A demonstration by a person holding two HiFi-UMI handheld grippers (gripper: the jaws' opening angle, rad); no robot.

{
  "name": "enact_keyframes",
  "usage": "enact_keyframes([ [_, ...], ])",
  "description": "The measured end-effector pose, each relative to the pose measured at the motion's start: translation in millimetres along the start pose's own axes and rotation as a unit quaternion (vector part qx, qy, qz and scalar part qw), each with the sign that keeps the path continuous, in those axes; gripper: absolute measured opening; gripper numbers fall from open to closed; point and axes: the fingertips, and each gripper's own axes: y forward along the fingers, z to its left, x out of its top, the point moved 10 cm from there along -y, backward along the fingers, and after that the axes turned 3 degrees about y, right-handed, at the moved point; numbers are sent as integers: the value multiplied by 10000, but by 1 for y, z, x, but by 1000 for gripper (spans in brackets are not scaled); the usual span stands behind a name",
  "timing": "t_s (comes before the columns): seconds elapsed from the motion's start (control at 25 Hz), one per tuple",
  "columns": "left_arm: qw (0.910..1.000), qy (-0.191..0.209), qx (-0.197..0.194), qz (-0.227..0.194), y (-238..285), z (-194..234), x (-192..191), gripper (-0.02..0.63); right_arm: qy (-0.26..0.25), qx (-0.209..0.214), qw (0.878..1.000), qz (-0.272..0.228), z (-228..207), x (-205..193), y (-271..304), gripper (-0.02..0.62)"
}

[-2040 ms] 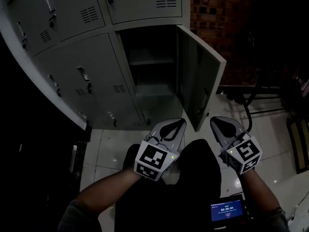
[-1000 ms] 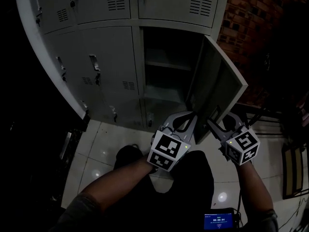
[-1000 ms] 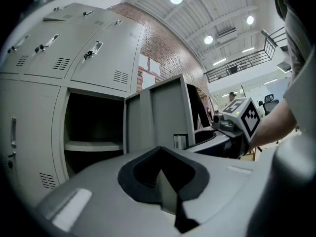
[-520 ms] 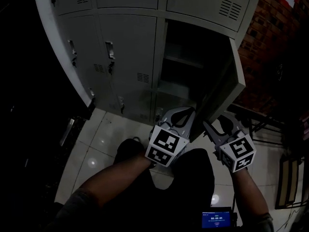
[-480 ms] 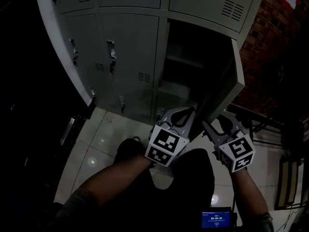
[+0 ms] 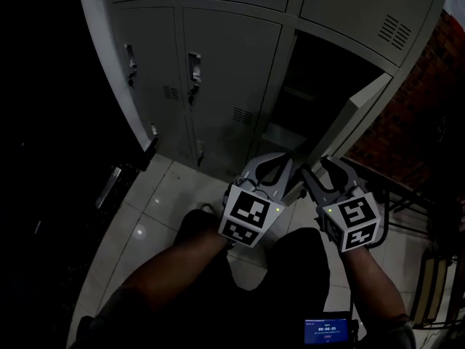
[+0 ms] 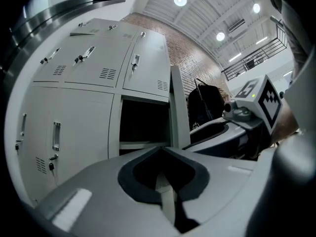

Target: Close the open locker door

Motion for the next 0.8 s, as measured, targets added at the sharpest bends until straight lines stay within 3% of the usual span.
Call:
enact_keyframes([
  [0.36, 9993, 32, 333, -190, 9, 51, -12, 5, 93, -312, 9994, 92, 7, 17, 55, 187],
  [0.8, 9992, 101, 289, -257, 34, 81, -20, 5, -213, -377, 9990, 107, 0, 27, 102, 158],
])
